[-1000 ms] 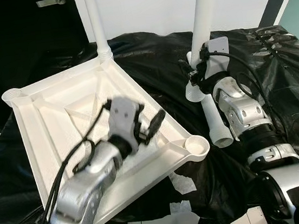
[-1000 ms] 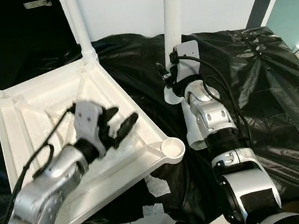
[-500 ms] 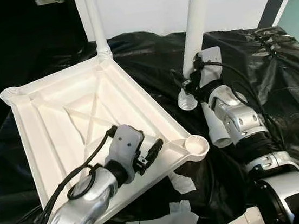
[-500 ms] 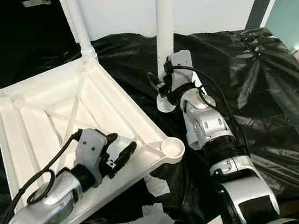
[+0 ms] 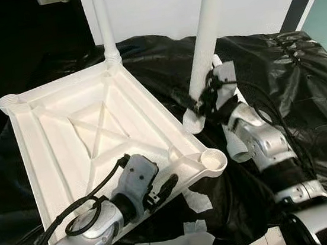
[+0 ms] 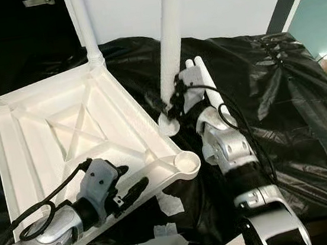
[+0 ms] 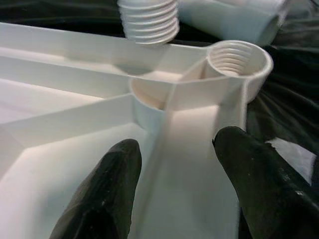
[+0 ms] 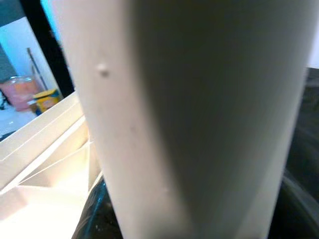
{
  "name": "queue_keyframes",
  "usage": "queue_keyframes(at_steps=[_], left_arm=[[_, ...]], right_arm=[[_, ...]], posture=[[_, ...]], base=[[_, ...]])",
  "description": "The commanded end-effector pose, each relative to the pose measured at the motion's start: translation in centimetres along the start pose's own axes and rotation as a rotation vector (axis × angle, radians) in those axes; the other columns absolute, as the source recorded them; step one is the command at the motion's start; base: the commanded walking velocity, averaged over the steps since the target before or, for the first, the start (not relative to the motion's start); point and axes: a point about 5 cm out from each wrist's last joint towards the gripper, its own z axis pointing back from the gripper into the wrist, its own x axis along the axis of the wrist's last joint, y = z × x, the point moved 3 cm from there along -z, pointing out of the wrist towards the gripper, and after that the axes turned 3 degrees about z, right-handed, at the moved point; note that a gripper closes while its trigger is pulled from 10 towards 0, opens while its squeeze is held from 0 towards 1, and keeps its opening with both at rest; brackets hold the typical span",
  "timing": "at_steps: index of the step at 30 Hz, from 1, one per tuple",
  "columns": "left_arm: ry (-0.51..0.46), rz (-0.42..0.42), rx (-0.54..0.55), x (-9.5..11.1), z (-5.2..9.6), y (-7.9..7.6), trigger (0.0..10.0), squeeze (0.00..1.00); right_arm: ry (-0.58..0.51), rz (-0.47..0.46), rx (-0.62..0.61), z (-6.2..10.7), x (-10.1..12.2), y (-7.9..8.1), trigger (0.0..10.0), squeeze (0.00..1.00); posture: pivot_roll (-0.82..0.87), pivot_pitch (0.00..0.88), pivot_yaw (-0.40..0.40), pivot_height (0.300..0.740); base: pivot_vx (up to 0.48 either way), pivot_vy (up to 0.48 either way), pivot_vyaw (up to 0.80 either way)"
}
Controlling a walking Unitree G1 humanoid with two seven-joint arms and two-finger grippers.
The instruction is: Building children table
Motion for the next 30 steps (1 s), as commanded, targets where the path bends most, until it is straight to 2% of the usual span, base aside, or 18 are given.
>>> queue_keyframes(at_steps=[1,4,7,15,18,19,22,23,30], left_arm=[[0.044,-0.012,-0.197,-0.6,0.4,-1.9,10.0,0.00],[0.060,-0.023,-0.199,-0.8,0.5,-2.0,10.0,0.00],[0.131,-0.049,-0.167,-1.9,0.3,-1.8,10.0,0.00],[0.140,-0.040,-0.179,-2.0,0.2,-2.1,10.0,0.00],[0.203,-0.081,-0.103,-3.0,-0.7,-1.1,10.0,0.00],[0.203,-0.081,-0.103,-3.0,-0.7,-1.1,10.0,0.00],[0.232,-0.110,0.006,-3.5,-1.5,0.5,10.0,0.00],[0.232,-0.110,0.006,-3.5,-1.5,0.5,10.0,0.00],[0.224,-0.150,0.239,-2.6,-2.3,4.9,10.0,0.00]], right_arm=[[-0.014,-0.006,0.030,0.4,0.4,0.2,10.0,0.00],[-0.014,-0.012,0.043,0.6,0.4,0.3,10.0,0.00],[-0.001,-0.019,0.082,1.3,0.1,0.5,10.0,0.00],[0.005,-0.016,0.093,1.7,0.1,0.5,10.0,0.00],[-0.006,-0.019,0.089,1.8,0.3,0.3,10.0,0.00],[-0.006,-0.019,0.089,1.8,0.3,0.3,10.0,0.00],[-0.019,-0.028,0.098,2.0,0.7,0.4,10.0,0.00],[-0.019,-0.028,0.098,2.0,0.7,0.4,10.0,0.00],[-0.050,-0.049,0.119,2.2,1.2,0.8,10.0,0.00]], posture=[[0.19,0.084,-0.074,0.740],[0.19,0.084,-0.074,0.740],[0.19,0.095,-0.068,0.740],[0.18,0.102,-0.065,0.740],[0.17,0.108,-0.057,0.740],[0.17,0.108,-0.057,0.740],[0.17,0.110,-0.053,0.740],[0.17,0.110,-0.053,0.740],[0.15,0.111,-0.046,0.740]], base=[[0.000,0.000,0.00],[0.000,0.000,0.00],[0.000,0.000,0.00],[0.000,0.000,0.00],[0.000,0.000,0.00],[0.000,0.000,0.00],[0.000,0.000,0.00],[0.000,0.000,0.00],[0.000,0.000,0.00]])
